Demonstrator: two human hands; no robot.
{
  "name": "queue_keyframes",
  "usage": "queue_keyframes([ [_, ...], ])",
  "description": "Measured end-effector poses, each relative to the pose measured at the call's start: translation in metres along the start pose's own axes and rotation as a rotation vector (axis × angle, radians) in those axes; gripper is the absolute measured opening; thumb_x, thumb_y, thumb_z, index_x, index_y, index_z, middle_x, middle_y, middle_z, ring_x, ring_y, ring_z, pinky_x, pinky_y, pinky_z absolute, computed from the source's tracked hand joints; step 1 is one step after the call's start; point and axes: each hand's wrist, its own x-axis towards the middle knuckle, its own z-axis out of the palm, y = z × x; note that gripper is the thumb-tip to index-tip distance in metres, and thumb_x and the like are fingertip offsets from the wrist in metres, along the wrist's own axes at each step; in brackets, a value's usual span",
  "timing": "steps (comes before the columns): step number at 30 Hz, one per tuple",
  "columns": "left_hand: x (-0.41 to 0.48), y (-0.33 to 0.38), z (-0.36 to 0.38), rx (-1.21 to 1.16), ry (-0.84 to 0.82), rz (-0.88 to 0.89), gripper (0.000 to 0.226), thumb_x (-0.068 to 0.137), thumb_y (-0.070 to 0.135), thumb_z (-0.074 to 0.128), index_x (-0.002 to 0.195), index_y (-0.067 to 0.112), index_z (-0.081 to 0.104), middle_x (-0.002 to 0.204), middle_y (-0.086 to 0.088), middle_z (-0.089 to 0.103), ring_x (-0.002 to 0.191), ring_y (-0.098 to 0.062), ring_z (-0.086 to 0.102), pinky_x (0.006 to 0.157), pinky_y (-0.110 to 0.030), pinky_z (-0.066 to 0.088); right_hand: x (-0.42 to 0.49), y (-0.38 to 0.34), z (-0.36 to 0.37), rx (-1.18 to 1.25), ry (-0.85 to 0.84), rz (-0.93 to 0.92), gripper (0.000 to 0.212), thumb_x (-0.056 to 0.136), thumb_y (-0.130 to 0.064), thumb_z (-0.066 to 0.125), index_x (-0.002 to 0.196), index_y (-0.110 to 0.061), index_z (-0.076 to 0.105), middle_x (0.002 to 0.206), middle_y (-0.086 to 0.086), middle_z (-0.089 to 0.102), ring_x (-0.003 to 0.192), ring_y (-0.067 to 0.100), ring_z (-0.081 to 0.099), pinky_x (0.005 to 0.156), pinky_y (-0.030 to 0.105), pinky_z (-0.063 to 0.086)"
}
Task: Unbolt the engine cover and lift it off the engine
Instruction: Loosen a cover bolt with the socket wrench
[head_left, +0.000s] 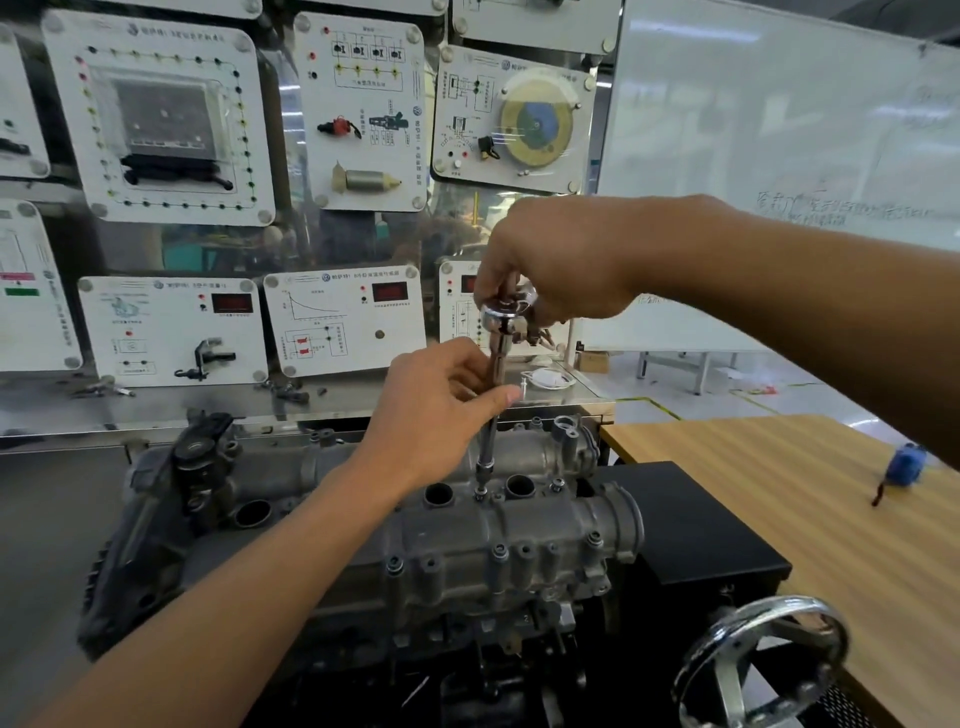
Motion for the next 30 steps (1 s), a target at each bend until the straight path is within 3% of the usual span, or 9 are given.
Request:
queue_keyframes([
  [2,0.002,0.004,-0.001,-0.027,-0.140,0.004,0.017,0.086,0.024,0.075,0.093,0.035,0.064,0.090,0.014,0.072,0.085,0.000,0.070,0.085,-0.022,0.058,-0.002,0.004,0.004,-0.008,0.071,-0.073,0.054,0.080,0.009,0.063,0.121,-0.025,0.069,0.121,-0.006,0.068,0.105,0.014,0.060,0.076,0.025,0.047],
  [4,0.002,0.005,-0.002,-0.081,-0.192,0.010,0.022,0.090,0.017,0.071,0.098,0.036,0.063,0.094,0.014,0.073,0.087,0.001,0.071,0.088,-0.023,0.057,-0.002,0.002,0.006,0.031,0.079,-0.079,0.050,0.079,0.008,0.065,0.120,-0.021,0.070,0.119,-0.003,0.070,0.109,0.016,0.063,0.085,0.026,0.046],
  [7,0.002,0.003,0.000,-0.074,-0.095,0.022,0.024,0.087,0.014,0.074,0.090,0.036,0.065,0.083,0.017,0.073,0.076,0.002,0.072,0.081,-0.023,0.059,0.004,-0.003,-0.010,-0.032,-0.126,0.051,0.022,0.076,-0.026,0.084,0.091,-0.014,0.073,0.079,-0.004,0.073,0.079,0.017,0.069,0.063,0.026,0.045],
  [10,0.001,0.000,0.003,-0.034,-0.006,-0.006,0.023,0.083,0.020,0.079,0.079,0.038,0.065,0.072,0.017,0.073,0.071,0.002,0.071,0.075,-0.026,0.061,0.006,-0.005,-0.021,0.170,-0.357,0.131,0.035,0.078,-0.045,0.078,0.068,-0.013,0.067,0.057,-0.003,0.071,0.058,0.014,0.070,0.058,0.028,0.046],
  [15,0.008,-0.002,0.000,-0.049,-0.075,-0.065,0.008,0.082,0.024,0.078,0.082,0.027,0.071,0.073,0.009,0.075,0.069,-0.008,0.073,0.073,-0.039,0.063,0.001,-0.008,-0.004,-0.220,0.007,-0.103,0.013,0.083,-0.016,0.074,0.089,-0.023,0.065,0.074,-0.005,0.060,0.068,0.016,0.057,0.057,0.027,0.039],
  [17,0.011,0.001,-0.002,-0.068,-0.087,-0.107,0.006,0.083,0.022,0.077,0.086,0.019,0.072,0.074,0.001,0.076,0.070,-0.015,0.074,0.074,-0.045,0.062,-0.001,-0.004,0.002,-0.203,0.129,-0.172,0.030,0.088,-0.005,0.063,0.111,-0.023,0.068,0.084,-0.004,0.064,0.077,0.019,0.056,0.065,0.031,0.041],
  [24,0.016,0.024,0.007,-0.128,0.039,0.043,0.019,0.084,0.023,0.078,0.078,0.038,0.069,0.076,0.016,0.075,0.069,-0.006,0.074,0.071,-0.038,0.063,-0.015,0.019,-0.020,0.066,0.099,-0.035,0.044,0.080,-0.023,0.080,0.122,-0.021,0.067,0.093,-0.011,0.066,0.082,0.010,0.060,0.077,0.026,0.042],
  [27,0.024,0.032,0.026,-0.165,0.051,0.062,0.024,0.084,0.020,0.078,0.075,0.040,0.067,0.073,0.015,0.075,0.071,-0.004,0.073,0.075,-0.038,0.062,-0.029,0.026,-0.027,0.071,-0.022,0.073,0.022,0.080,-0.038,0.078,0.094,-0.022,0.072,0.066,-0.009,0.070,0.064,0.006,0.065,0.065,0.028,0.047],
  [30,0.025,0.035,0.045,-0.132,0.028,0.086,0.025,0.084,0.024,0.078,0.075,0.042,0.064,0.068,0.023,0.069,0.069,0.004,0.069,0.072,-0.024,0.060,-0.043,0.029,-0.017,0.169,-0.082,0.169,0.026,0.084,-0.040,0.075,0.072,-0.018,0.068,0.054,-0.011,0.069,0.048,0.002,0.065,0.051,0.019,0.046],
])
